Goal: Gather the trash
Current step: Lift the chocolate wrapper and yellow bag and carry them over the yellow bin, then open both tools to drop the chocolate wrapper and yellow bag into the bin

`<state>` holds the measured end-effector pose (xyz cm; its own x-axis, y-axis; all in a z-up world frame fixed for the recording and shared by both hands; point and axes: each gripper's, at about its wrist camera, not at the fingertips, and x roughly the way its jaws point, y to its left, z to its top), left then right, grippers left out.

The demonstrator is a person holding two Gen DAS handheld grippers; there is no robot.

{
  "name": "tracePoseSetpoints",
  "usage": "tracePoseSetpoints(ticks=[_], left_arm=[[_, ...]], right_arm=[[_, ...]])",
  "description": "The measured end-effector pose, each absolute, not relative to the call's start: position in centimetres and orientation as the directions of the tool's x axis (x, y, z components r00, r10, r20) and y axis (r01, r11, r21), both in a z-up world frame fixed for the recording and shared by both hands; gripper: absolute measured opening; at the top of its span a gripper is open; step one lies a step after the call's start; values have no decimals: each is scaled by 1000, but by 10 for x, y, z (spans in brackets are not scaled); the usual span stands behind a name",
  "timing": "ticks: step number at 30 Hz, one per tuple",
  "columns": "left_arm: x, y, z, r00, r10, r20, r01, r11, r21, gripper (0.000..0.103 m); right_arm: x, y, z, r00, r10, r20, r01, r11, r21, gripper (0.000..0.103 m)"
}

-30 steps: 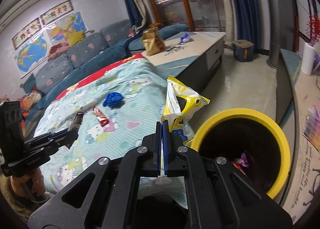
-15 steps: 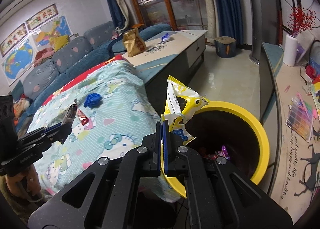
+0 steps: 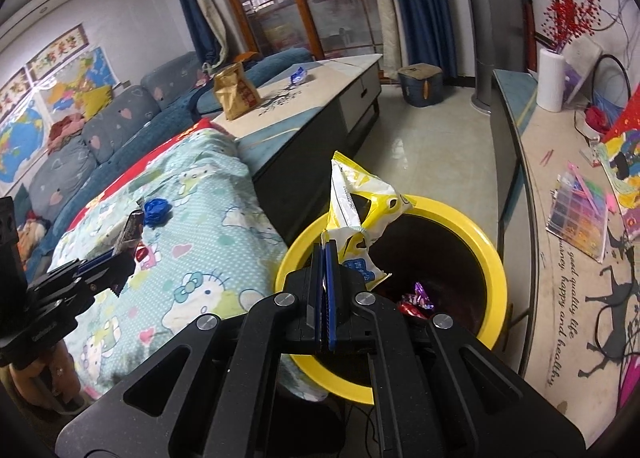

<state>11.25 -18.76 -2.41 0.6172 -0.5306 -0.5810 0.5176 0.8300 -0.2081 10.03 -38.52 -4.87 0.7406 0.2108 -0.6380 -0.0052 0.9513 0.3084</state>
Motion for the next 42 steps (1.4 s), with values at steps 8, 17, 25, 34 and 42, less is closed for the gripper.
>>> tracePoseSetpoints(ticks=[8, 17, 25, 34, 42], left_arm=[[126, -214, -31, 591, -555, -585, 551, 808, -209, 13], [139, -238, -44, 565, -564, -602, 577, 792, -201, 13], [153, -256, -59, 545, -562, -622, 584, 787, -200, 13], [170, -273, -82, 507, -552, -662, 587, 784, -203, 14], [181, -286, -94, 503, -551, -666, 589, 782, -203, 61]], right_arm=[[101, -402, -54, 738, 183, -650, 36, 950, 309, 0], [103, -418, -65, 723, 164, -672, 76, 947, 313, 0], [105, -425, -77, 694, 162, -701, 93, 946, 311, 0], [107, -429, -91, 660, 171, -731, 104, 944, 314, 0], [106, -438, -97, 650, 151, -744, 150, 935, 322, 14]])
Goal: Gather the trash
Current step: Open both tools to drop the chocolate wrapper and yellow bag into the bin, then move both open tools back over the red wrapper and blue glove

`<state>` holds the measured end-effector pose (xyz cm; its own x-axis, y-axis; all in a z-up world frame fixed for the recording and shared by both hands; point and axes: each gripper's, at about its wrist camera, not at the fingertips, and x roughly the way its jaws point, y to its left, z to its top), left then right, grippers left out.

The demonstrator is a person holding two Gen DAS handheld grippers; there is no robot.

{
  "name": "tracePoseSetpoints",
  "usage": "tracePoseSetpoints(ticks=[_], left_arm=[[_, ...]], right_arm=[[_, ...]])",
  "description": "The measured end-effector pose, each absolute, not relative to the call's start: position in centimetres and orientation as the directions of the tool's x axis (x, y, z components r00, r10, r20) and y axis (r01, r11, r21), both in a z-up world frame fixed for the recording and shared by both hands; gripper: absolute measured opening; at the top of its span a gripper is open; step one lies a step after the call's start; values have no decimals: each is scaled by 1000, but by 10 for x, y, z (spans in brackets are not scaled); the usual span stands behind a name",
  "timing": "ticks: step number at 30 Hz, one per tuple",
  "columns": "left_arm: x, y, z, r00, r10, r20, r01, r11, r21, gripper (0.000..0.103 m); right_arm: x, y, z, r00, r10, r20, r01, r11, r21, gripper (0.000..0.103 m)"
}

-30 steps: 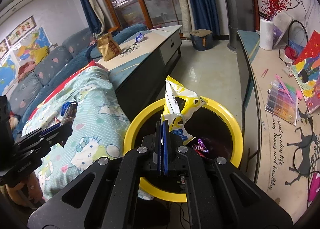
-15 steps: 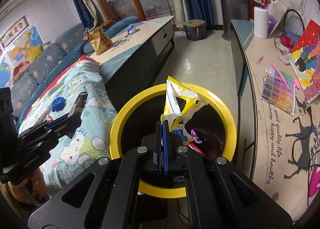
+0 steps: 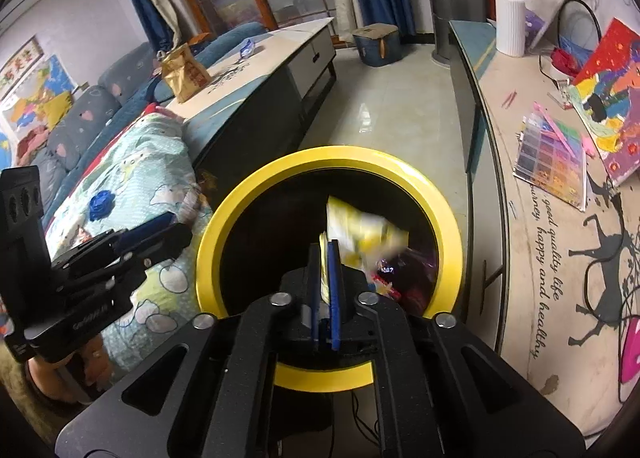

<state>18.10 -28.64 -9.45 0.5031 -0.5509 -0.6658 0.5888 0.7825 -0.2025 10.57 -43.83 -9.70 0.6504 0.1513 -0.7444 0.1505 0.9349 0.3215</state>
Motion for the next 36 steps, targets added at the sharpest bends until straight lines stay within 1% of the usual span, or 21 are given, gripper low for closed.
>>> tracePoseSetpoints(ticks=[1, 2, 3, 4, 5, 6, 11, 15, 21, 25, 36], left_arm=[[183, -286, -95, 503, -555, -662, 585, 783, -213, 72], [184, -288, -94, 501, -563, -658, 580, 782, -228, 74], [184, -287, -93, 508, -561, -654, 578, 785, -224, 77], [183, -286, -91, 519, -555, -651, 577, 789, -213, 89], [180, -285, -89, 532, -546, -647, 576, 794, -196, 96], [178, -282, -88, 539, -542, -644, 575, 796, -188, 96], [168, -262, -75, 592, -504, -630, 537, 828, -158, 96], [161, -238, -65, 638, -464, -614, 489, 861, -143, 96], [151, -197, -51, 713, -395, -580, 400, 908, -125, 96], [145, -169, -46, 746, -350, -566, 340, 932, -129, 96], [141, -105, -44, 795, -246, -554, 196, 969, -149, 96]], right_arm=[[105, -441, -98, 653, 143, -744, 164, 932, 323, 20], [104, -442, -97, 656, 135, -743, 175, 930, 323, 32], [103, -444, -96, 662, 126, -739, 187, 927, 325, 36], [102, -445, -95, 668, 119, -734, 192, 926, 325, 36], [102, -446, -94, 671, 112, -733, 196, 927, 321, 42], [101, -446, -91, 676, 96, -730, 203, 929, 310, 50], [98, -438, -76, 723, 43, -690, 201, 942, 269, 60], [96, -421, -59, 770, 38, -637, 150, 959, 239, 67], [95, -387, -41, 813, 86, -575, 48, 976, 214, 71], [95, -365, -33, 826, 137, -546, -10, 974, 228, 71], [100, -315, -27, 806, 227, -546, -142, 971, 194, 71]])
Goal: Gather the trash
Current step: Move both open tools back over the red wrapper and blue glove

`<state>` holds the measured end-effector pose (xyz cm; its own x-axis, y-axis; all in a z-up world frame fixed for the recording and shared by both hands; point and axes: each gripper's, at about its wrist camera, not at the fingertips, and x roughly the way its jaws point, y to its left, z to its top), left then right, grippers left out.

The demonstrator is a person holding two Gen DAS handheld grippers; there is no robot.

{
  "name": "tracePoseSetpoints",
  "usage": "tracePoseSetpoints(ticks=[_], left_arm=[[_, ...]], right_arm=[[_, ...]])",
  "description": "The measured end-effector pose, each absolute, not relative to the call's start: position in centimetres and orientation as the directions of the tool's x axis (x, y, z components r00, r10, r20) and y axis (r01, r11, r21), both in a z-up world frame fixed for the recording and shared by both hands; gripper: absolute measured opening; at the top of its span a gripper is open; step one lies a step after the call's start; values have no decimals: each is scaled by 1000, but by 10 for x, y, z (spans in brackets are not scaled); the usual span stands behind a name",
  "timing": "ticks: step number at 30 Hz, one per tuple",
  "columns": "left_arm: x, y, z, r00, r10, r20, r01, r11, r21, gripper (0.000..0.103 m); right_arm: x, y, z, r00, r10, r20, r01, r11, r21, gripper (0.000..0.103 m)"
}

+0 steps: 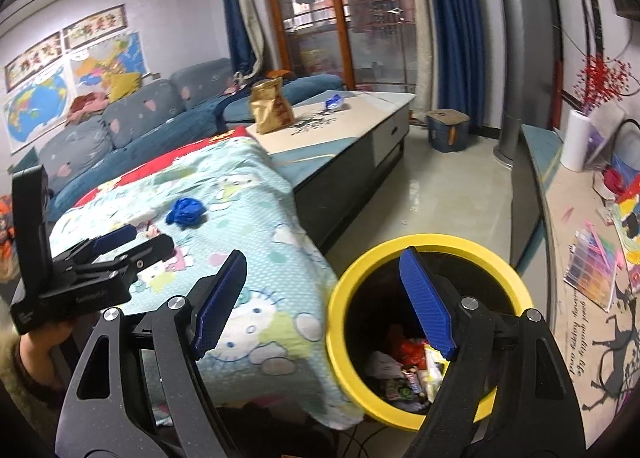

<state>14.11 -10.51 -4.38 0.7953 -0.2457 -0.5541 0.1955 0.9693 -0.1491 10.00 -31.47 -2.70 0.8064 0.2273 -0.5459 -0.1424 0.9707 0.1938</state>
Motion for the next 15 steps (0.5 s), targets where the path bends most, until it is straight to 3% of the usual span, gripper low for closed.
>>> tracePoseSetpoints(ticks=[15], left_arm=[[137, -31, -51, 811, -136, -568, 28, 981, -195, 96]], right_arm=[[114, -241, -25, 748, 351, -563, -308, 935, 174, 71]])
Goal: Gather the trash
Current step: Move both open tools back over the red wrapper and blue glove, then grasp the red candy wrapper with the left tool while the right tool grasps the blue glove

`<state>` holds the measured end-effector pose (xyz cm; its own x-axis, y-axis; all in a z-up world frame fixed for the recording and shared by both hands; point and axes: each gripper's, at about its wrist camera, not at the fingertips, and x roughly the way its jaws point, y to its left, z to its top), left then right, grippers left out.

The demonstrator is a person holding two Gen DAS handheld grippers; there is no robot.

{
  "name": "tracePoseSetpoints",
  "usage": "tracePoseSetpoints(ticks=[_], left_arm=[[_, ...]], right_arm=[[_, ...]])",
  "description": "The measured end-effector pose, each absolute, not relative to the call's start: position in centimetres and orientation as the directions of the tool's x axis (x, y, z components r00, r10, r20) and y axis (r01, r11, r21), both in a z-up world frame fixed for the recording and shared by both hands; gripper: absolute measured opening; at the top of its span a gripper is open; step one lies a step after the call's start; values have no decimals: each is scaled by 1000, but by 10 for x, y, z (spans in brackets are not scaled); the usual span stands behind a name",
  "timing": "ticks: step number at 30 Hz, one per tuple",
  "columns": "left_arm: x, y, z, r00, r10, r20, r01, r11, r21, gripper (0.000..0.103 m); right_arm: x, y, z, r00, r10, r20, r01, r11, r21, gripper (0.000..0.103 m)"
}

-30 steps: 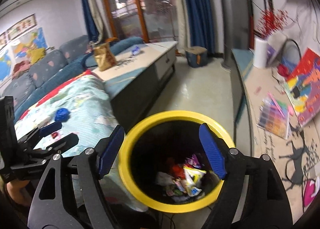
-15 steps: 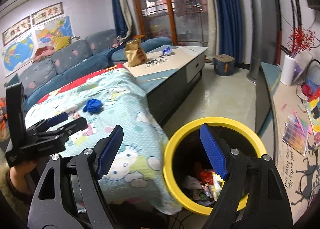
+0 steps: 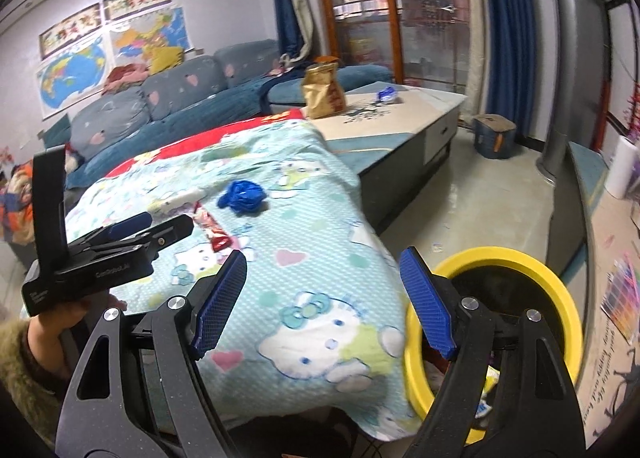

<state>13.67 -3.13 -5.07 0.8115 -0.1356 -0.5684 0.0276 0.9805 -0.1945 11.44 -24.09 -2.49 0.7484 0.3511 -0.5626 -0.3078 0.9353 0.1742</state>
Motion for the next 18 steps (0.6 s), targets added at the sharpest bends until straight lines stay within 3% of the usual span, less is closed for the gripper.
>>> tracePoseSetpoints(ticks=[7, 10, 18], left_arm=[[137, -3, -64, 774, -152, -614, -4, 970, -245, 95], [142, 5, -72, 751, -181, -634, -8, 959, -284, 77], [174, 15, -96, 690, -297, -661, -35, 897, -440, 59]], right_arm=[[154, -209, -32, 683, 422, -596, -378, 903, 207, 71], [173, -197, -37, 657, 441, -611, -392, 893, 221, 71], [218, -172, -50, 604, 449, -658, -417, 882, 220, 59]])
